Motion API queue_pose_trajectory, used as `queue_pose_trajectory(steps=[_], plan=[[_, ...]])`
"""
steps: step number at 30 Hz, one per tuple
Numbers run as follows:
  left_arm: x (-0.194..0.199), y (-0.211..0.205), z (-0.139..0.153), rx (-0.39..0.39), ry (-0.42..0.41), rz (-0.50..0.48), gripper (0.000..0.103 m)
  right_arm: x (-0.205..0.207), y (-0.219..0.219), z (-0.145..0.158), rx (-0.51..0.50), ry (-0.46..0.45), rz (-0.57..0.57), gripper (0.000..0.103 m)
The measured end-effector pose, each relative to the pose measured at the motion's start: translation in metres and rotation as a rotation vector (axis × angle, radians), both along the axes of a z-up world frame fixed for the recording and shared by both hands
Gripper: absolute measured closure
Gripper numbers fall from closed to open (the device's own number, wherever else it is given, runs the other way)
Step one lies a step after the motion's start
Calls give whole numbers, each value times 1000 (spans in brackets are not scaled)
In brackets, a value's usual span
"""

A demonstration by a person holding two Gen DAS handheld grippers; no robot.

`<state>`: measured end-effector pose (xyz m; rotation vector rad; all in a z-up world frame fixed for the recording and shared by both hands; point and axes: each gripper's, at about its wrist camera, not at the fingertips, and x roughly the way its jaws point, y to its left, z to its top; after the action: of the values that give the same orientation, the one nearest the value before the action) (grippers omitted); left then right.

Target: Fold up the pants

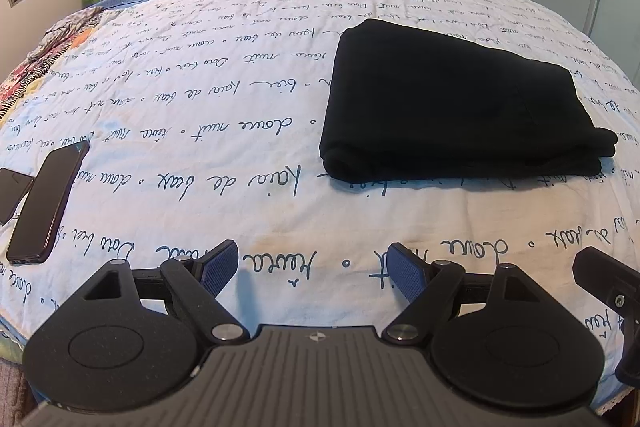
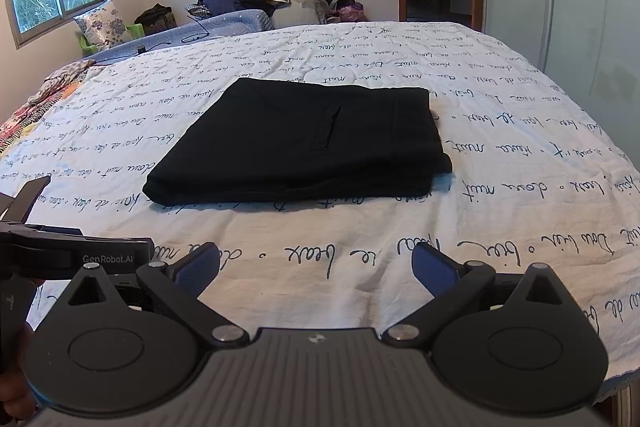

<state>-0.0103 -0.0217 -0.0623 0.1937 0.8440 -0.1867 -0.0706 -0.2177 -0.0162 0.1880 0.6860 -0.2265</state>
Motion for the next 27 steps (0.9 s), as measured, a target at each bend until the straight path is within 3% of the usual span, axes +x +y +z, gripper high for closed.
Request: queue_pose_trajectory(steps=[27], plan=[[-1,-2,6,16,-15,-2,19,-3,-2,3,10,-14,0,0]])
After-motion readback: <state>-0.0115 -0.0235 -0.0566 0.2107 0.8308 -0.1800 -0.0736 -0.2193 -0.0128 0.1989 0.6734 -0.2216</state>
